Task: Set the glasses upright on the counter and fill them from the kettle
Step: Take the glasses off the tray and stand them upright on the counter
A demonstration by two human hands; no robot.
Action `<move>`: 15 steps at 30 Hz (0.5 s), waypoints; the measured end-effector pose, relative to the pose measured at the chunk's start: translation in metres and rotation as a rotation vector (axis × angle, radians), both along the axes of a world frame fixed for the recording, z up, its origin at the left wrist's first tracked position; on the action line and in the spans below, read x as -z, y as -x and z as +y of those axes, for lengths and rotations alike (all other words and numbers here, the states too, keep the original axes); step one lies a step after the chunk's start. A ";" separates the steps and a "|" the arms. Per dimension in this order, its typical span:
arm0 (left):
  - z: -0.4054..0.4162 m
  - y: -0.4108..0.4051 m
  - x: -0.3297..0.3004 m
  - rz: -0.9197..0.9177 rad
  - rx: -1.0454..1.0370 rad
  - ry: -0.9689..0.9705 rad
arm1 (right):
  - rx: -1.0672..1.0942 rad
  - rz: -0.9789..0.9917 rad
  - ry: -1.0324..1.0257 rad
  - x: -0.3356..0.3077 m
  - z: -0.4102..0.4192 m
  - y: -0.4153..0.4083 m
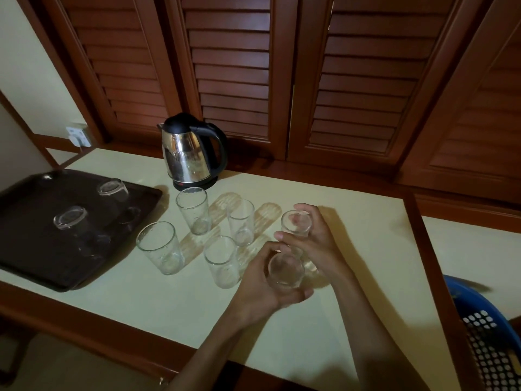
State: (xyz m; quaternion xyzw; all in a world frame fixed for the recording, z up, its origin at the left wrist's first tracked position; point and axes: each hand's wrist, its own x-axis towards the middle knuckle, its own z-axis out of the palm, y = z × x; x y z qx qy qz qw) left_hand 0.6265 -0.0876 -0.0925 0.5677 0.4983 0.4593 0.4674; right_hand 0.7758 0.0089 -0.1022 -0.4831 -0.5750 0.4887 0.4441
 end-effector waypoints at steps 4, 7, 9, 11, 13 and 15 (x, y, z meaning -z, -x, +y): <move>-0.005 0.013 -0.032 -0.024 0.024 -0.058 | 0.059 0.025 -0.113 -0.032 -0.016 -0.008; -0.011 0.025 -0.061 -0.006 0.083 -0.121 | 0.055 -0.028 -0.218 -0.060 -0.027 0.002; -0.015 0.038 -0.078 -0.001 0.091 -0.145 | 0.040 -0.071 -0.277 -0.079 -0.031 0.016; -0.018 0.058 -0.093 0.016 0.078 -0.167 | 0.022 -0.104 -0.291 -0.095 -0.031 0.034; -0.019 0.084 -0.104 0.037 0.057 -0.189 | -0.016 -0.135 -0.283 -0.106 -0.030 0.058; -0.017 0.107 -0.113 0.086 0.059 -0.207 | -0.056 -0.153 -0.252 -0.112 -0.028 0.077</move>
